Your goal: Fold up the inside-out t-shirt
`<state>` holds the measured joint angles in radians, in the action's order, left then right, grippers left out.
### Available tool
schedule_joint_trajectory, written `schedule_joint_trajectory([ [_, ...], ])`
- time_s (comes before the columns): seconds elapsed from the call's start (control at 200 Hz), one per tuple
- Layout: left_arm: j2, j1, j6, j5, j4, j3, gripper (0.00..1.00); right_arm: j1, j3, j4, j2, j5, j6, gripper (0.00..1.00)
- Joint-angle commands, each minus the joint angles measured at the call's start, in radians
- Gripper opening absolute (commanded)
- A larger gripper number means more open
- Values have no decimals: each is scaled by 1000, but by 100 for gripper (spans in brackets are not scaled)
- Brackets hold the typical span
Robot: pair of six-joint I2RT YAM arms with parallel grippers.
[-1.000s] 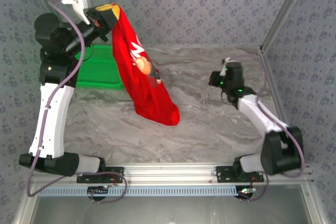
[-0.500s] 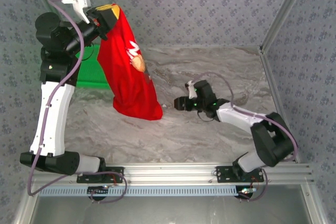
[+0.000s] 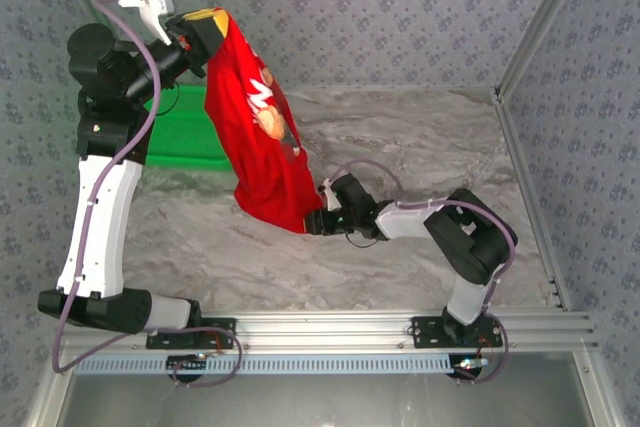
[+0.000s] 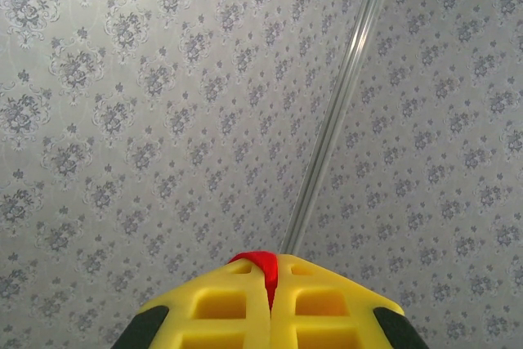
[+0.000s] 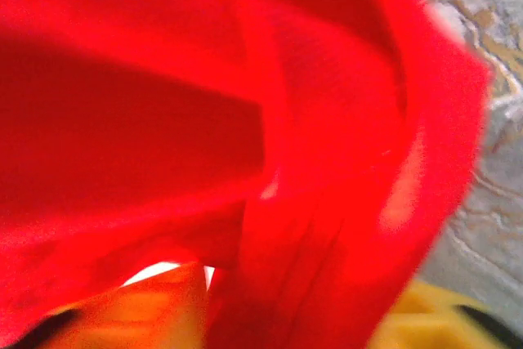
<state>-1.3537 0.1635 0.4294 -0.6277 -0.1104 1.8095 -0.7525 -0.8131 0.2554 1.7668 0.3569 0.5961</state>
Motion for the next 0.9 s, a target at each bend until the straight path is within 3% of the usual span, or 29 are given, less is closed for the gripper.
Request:
schedule_joint_trajectory([
  [0.0, 23, -5, -25, 22, 21, 5, 0, 45, -12, -58, -50, -63, -31, 20],
  [0.15, 34, -17, -65, 139, -65, 32, 0, 201, -39, -307, -313, -128, -213, 3],
  [0.255, 57, -58, -62, 213, -98, 36, 0, 347, -92, -495, -483, -246, -303, 1],
  [0.395, 91, -147, -12, 236, -97, 33, 0, 493, -148, -676, -540, -455, -349, 1],
  [0.53, 112, -213, 38, 214, -79, 39, 0, 631, -137, -690, -526, -553, -329, 11],
  [0.695, 75, -226, 143, 102, -19, 54, 0, 789, -156, -670, -435, -533, -300, 26],
  [0.809, 35, -173, 142, 75, -3, 49, 0, 795, -178, -650, -402, -507, -288, 33],
  [0.894, 12, -124, 106, 79, -31, 62, 0, 744, -153, -596, -409, -425, -308, 38],
])
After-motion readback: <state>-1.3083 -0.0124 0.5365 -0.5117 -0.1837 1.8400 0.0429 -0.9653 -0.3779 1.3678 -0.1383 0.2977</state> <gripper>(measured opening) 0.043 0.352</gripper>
